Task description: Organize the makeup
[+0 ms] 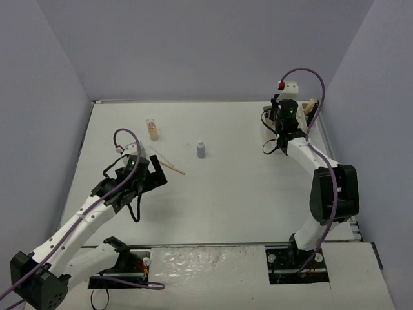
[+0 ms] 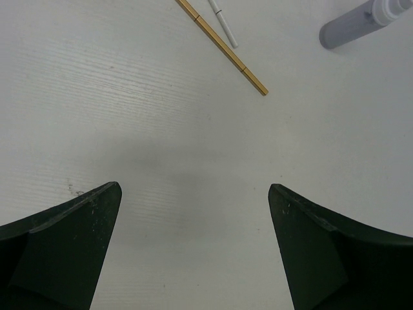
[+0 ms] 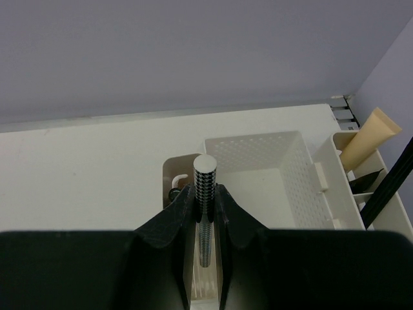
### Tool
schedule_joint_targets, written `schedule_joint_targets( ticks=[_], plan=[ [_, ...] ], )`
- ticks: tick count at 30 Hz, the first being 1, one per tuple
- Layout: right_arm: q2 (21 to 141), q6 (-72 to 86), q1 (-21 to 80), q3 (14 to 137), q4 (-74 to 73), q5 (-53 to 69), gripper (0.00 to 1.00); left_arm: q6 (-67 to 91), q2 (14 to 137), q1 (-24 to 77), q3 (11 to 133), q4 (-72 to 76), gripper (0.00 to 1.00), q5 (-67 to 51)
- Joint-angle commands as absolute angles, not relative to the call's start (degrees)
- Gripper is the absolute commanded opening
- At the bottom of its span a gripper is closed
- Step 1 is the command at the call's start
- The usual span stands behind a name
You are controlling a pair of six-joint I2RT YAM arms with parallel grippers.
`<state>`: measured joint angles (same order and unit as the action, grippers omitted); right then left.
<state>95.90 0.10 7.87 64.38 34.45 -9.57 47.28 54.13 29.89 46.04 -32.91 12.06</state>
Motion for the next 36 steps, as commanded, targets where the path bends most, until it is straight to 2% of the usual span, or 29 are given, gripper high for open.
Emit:
schedule_joint_targets(
  ticks=[1, 7, 9, 13, 19, 22, 25, 28, 31, 36],
  plan=[
    [97.89, 0.0, 6.32, 67.31, 43.77, -7.59, 0.0, 49.22, 53.1, 29.08, 46.93, -32.17, 0.97, 13.74],
    [100.02, 2.9, 6.24, 64.43, 47.02, -5.63, 0.0, 51.24, 54.14, 28.74, 46.23, -31.55, 0.97, 12.66],
    [100.11, 3.33, 6.24, 62.53, 48.14, -5.28, 0.05, 52.88, 54.57, 28.74, 45.54, -31.12, 0.97, 12.57],
    [99.02, 3.96, 6.24, 60.04, 48.68, -5.34, 0.19, 56.24, 56.08, 28.74, 45.31, -31.56, 0.97, 12.45],
    [93.56, 4.04, 6.24, 57.53, 47.15, -6.68, 0.57, 60.24, 60.56, 28.7, 47.68, -33.26, 0.97, 11.86],
    [89.73, 5.78, 6.24, 57.61, 42.3, -7.75, 0.7, 61.46, 63.56, 28.66, 48.96, -33.39, 0.97, 11.18],
    [85.35, 10.27, 6.24, 60.81, 32.26, -9.13, 0.8, 62.4, 66.71, 28.65, 51.33, -33.22, 0.97, 10.9],
    [80.52, 13.11, 6.24, 62.48, 21.51, -7.98, 0.84, 62.66, 71.26, 28.74, 53.98, -32.96, 0.97, 11.5],
    [74.63, 14.38, 6.24, 60.66, 17.12, -4.02, 0.85, 62.48, 78.0, 28.69, 58.86, -34.34, 0.95, 12.44],
    [61.44, 15.57, 6.24, 52.7, 14.85, -0.72, 0.87, 63.45, 88.46, 28.65, 66.9, -37.04, 0.85, 11.89]
  ],
)
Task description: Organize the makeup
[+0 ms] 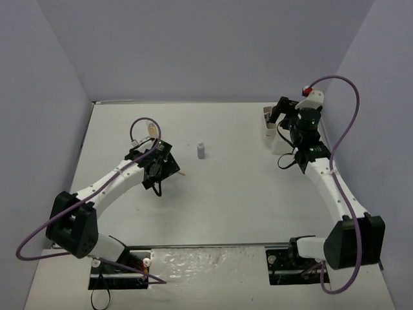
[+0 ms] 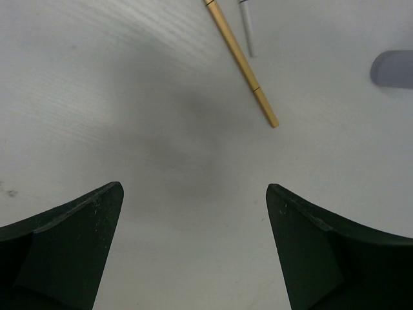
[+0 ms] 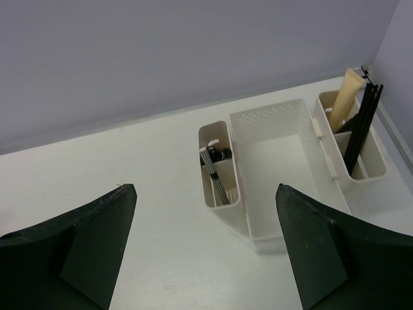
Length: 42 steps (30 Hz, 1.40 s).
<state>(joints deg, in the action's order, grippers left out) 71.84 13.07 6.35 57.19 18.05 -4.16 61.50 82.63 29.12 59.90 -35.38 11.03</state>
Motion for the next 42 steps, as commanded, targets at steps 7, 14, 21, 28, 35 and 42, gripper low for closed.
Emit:
schedule_joint_targets(
  ticks=[7, 14, 21, 28, 35, 42],
  plan=[
    [52.13, 14.72, 6.15, 47.59, 12.5, 0.29, 0.88, 67.1, 99.88, 28.61, 77.36, -42.54, 0.72, 10.15],
    [49.34, 14.52, 7.25, 46.02, 12.22, 1.28, 0.88, 68.48, 107.62, 28.57, 85.86, -48.41, 0.62, 11.24],
    [47.74, 13.48, 9.48, 45.28, 12.22, -2.25, 0.89, 69.05, 113.1, 28.52, 90.27, -50.75, 0.6, 10.91],
    [47.2, 13.36, 10.02, 44.82, 12.22, -3.07, 0.89, 69.34, 114.87, 28.3, 88.89, -50.29, 0.52, 10.29],
    [46.95, 13.28, 10.02, 44.98, 12.06, -3.08, 0.89, 69.09, 114.66, 27.55, 86.0, -49.2, 0.42, 9.45],
    [46.93, 13.15, 10.02, 45.0, 11.64, -3.78, 0.89, 69.27, 111.98, 27.47, 80.52, -47.52, 0.34, 8.72]
  ],
)
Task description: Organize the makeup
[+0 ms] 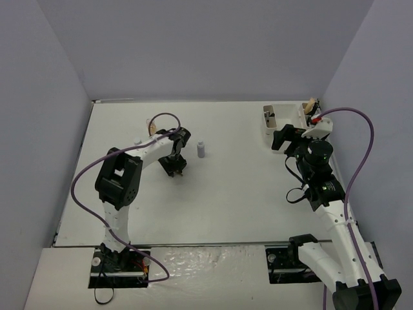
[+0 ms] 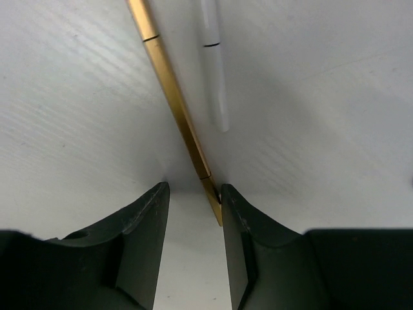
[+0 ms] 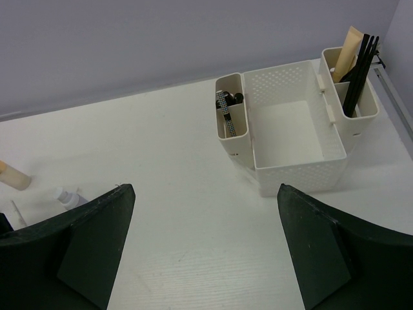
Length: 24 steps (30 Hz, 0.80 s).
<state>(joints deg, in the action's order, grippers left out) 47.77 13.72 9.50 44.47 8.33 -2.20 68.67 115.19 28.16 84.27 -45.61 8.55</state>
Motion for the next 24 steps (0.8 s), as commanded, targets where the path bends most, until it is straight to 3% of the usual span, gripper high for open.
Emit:
schedule_joint_targets(
  ticks=[1, 12, 18, 24],
  plan=[
    [46.9, 13.15, 10.02, 45.0, 11.53, -3.78, 0.89, 69.72, 111.12, 27.47, 78.53, -46.58, 0.33, 8.27],
    [46.67, 13.18, 10.02, 45.16, 10.59, -3.12, 0.89, 70.1, 102.5, 27.41, 60.76, -39.26, 0.0, 6.29],
    [47.28, 12.86, 10.02, 46.5, 9.76, 7.16, 0.9, 67.15, 94.26, 27.95, 53.87, -37.27, 0.0, 6.04],
    [51.0, 12.94, 10.6, 49.75, 6.47, 22.9, 0.89, 54.1, 81.55, 35.22, 56.49, -35.85, 0.0, 13.13]
  ],
)
